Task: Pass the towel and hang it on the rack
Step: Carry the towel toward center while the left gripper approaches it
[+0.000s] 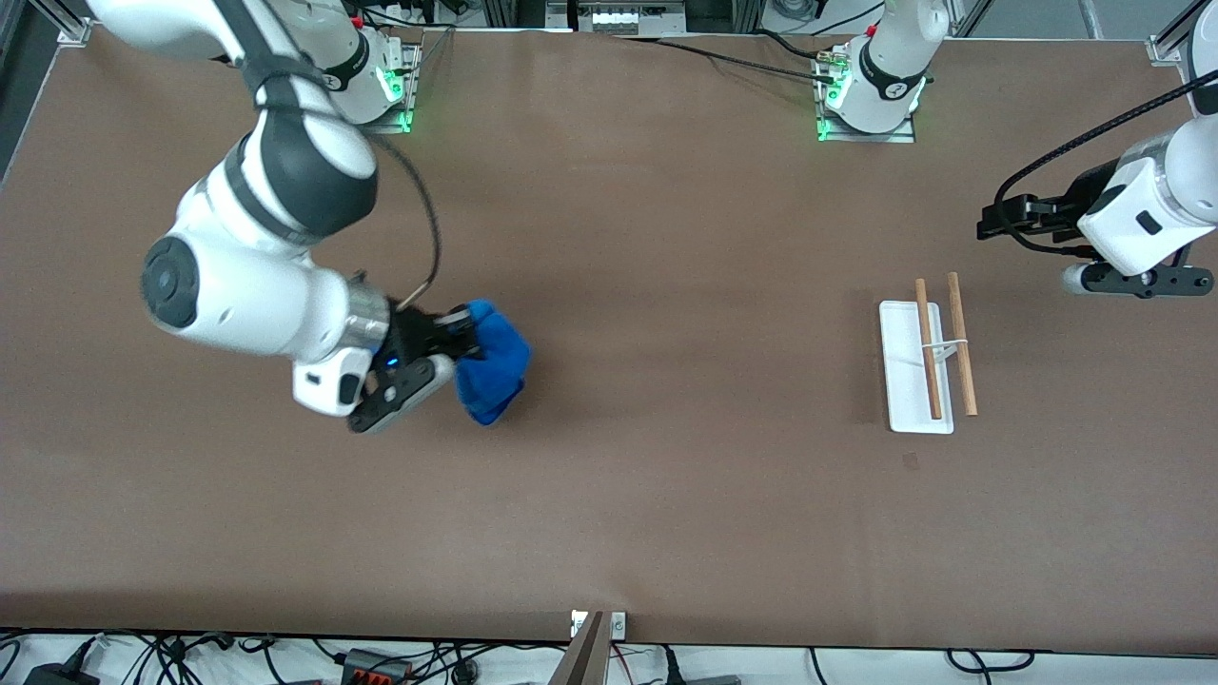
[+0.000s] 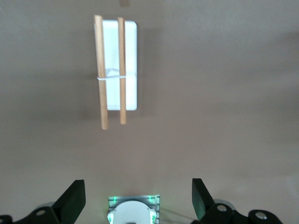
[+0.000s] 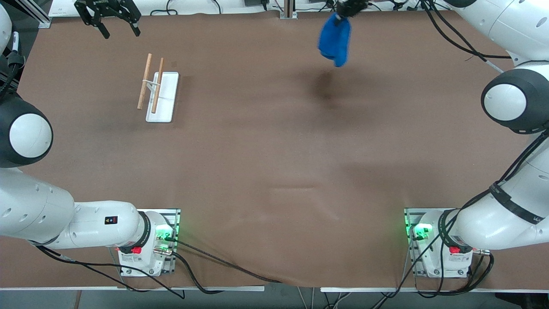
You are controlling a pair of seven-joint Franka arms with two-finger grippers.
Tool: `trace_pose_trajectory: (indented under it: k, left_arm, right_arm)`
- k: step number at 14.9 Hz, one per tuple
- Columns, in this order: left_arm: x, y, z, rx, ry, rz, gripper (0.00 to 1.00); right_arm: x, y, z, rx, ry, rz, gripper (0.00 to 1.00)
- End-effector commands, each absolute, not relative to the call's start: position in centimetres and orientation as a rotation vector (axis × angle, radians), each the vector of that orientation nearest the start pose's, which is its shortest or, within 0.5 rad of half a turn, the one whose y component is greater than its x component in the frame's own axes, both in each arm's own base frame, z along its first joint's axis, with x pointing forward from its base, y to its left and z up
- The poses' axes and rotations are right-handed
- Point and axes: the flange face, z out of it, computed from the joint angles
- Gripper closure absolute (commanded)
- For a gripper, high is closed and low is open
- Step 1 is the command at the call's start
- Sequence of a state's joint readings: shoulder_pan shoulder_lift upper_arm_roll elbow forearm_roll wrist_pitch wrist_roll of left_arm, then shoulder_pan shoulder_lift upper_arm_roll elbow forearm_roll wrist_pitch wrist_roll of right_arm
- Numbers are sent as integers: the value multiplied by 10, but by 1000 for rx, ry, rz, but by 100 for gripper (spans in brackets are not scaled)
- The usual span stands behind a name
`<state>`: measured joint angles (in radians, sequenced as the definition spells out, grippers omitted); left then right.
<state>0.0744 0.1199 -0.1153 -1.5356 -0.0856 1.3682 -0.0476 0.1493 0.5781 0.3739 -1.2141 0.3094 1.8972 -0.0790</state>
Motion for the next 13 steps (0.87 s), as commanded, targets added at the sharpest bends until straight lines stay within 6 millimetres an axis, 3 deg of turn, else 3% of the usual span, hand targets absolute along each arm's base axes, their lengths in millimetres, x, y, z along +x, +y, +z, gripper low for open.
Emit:
trace_pose_trajectory:
  k: [1, 2, 5, 7, 8, 10, 11, 13]
  left_arm:
    - [568, -36, 557, -3218, 95, 518, 0]
    - [570, -40, 555, -3252, 192, 509, 0]
    - [587, -43, 524, -3449, 629, 537, 0]
    - [600, -45, 514, -3474, 1030, 376, 0]
    - [604, -59, 507, -3443, 1310, 291, 0]
    - [608, -96, 501, -3346, 1674, 168, 0]
    - [608, -115, 502, -3311, 1810, 94, 0]
    - [614, -158, 482, -3284, 2008, -12, 0]
  right_arm:
    - [641, 366, 517, -2454, -427, -94, 100]
    - [638, 376, 524, -2430, -383, -125, 100]
    - [620, 419, 529, -2392, -323, -156, 100]
    - [612, 437, 529, -2375, -299, -176, 100]
    - [610, 442, 523, -2375, -292, -167, 100]
    - [610, 443, 521, -2376, -291, -164, 100]
    - [609, 443, 518, -2378, -290, -156, 100]
    - [612, 444, 511, -2355, -260, -136, 100]
